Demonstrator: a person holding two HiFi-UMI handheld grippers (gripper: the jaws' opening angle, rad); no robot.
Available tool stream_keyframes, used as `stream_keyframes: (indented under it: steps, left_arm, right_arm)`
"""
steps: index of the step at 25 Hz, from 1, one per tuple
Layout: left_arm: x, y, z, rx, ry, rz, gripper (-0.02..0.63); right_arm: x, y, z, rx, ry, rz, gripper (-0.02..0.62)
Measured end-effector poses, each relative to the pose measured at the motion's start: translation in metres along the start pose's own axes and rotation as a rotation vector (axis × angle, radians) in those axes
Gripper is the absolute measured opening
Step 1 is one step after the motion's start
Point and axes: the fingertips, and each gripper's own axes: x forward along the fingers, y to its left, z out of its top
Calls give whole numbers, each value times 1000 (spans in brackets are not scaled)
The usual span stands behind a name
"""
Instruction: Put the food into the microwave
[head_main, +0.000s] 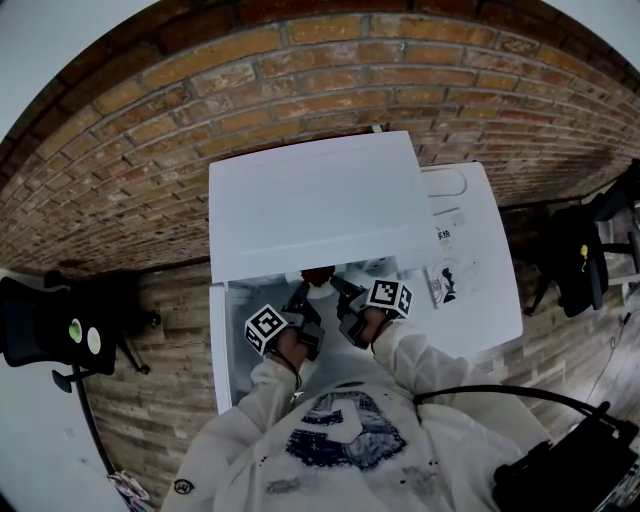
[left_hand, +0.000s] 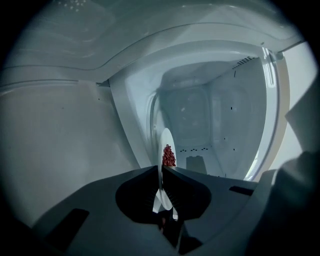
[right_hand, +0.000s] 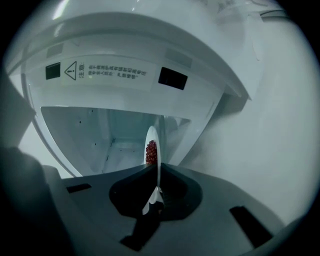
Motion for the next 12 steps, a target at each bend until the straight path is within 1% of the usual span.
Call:
stream_keyframes:
  steps: [4, 8, 12]
  left_arm:
    - [3, 4, 3, -8, -4, 9, 26]
    - [7, 3, 8, -11, -6, 1, 26]
    - [12, 3, 10, -17, -8, -10, 28]
  right_arm:
    - [5, -3, 1, 12, -6, 0, 20]
    - [11, -2, 5, 7, -15, 16, 21]
    - [15, -2, 10, 26, -41, 31, 21]
